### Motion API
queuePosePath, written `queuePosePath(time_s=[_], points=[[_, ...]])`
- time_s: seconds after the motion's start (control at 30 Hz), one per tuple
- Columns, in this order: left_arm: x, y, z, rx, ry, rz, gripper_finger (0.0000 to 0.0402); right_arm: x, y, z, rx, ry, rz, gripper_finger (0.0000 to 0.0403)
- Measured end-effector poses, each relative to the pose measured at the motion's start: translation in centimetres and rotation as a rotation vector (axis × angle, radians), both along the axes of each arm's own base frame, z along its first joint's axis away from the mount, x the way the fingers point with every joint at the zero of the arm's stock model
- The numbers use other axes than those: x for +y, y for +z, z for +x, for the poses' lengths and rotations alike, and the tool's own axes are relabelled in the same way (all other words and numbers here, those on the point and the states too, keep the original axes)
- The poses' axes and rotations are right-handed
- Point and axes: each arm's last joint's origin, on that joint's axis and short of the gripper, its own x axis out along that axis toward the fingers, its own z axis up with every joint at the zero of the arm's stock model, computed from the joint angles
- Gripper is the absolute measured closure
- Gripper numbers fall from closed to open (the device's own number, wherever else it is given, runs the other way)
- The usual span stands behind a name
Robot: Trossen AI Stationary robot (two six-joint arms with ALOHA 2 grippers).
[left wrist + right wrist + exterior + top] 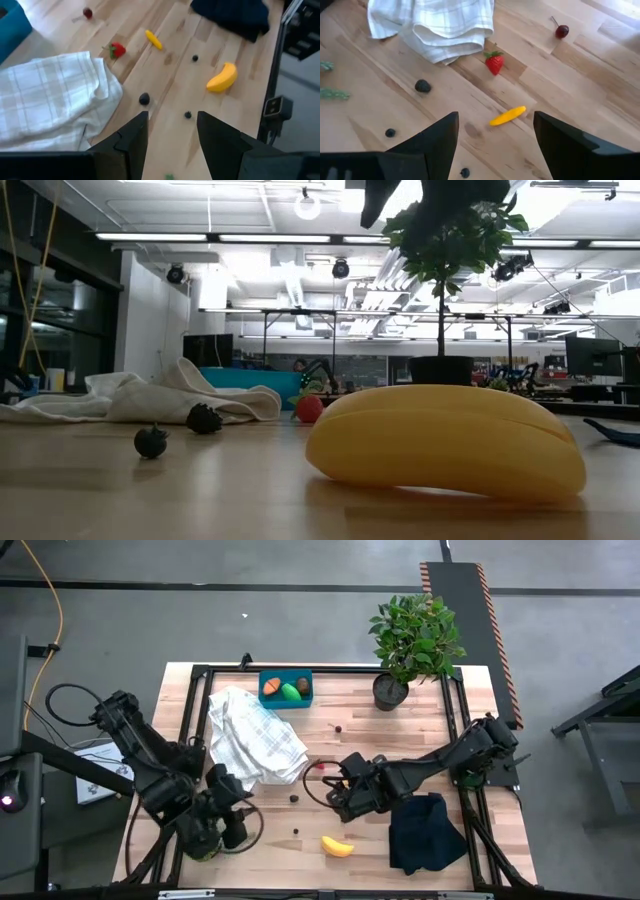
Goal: Pick and placing Produce into tupperware
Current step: Put the red strawberry into the blue bin
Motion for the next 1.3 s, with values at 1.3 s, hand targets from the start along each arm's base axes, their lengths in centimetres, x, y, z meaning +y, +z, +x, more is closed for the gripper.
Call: queuePosePath(time_s=[1.3], points=[[-1.3, 0.1, -5.6, -0.147, 0.094, 0.155, 0.0245, -7.6, -3.7, 6.6, 0.009, 0.085, 0.256, 0.0155]])
